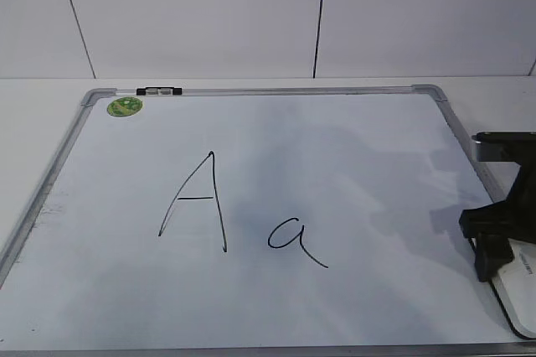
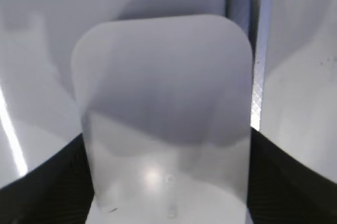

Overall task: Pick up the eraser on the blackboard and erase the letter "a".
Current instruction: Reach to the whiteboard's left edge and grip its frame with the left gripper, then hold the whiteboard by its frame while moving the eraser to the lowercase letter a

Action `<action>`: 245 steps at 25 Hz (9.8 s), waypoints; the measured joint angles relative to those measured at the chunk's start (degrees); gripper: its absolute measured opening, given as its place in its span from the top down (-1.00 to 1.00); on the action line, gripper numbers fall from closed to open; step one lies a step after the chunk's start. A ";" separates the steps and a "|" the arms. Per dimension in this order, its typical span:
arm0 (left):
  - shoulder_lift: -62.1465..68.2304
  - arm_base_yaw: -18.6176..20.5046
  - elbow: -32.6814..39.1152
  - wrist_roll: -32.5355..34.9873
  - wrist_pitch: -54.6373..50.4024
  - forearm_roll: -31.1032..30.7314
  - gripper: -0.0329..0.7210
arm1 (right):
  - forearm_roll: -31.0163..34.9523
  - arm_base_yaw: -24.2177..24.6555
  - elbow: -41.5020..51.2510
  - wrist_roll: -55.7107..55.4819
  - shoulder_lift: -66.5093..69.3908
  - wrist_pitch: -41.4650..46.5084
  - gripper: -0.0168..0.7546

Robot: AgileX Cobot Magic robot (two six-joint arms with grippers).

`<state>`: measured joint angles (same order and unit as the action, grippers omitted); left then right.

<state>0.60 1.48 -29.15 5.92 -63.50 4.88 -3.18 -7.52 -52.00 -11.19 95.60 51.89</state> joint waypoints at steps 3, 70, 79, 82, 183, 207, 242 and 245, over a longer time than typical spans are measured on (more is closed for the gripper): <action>0.00 0.00 0.00 0.00 0.00 0.00 0.29 | -0.19 0.00 0.00 0.00 0.00 0.00 -0.53; 1.15 0.00 0.00 0.00 0.39 -1.42 0.29 | 0.76 -23.15 -19.44 2.37 -0.32 17.68 -0.41; 27.84 -0.66 -9.33 0.00 7.95 -3.62 0.28 | 0.76 -23.15 -19.44 2.46 -0.32 17.68 -0.41; 39.45 -1.27 -13.58 0.00 9.21 -2.84 0.28 | 0.76 -23.15 -19.44 2.46 -0.32 17.68 -0.41; 107.71 -1.27 -38.55 1.60 8.02 9.59 0.29 | 0.65 -23.18 -19.44 3.94 -0.32 17.58 -0.41; 108.78 -1.27 -38.55 1.60 9.11 9.55 0.29 | 0.65 -23.18 -19.44 3.94 -0.32 17.58 -0.41; 109.65 -1.27 -38.89 1.60 9.14 10.00 0.83 | 0.20 -23.18 -19.44 3.99 -0.32 17.58 -0.41; 109.65 -1.27 -38.89 1.60 9.14 10.00 0.83 | 0.20 -23.18 -19.44 4.23 0.04 17.58 -0.41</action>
<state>110.25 0.22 -68.04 7.52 -54.35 14.88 -2.99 -30.70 -71.45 -6.97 95.64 69.47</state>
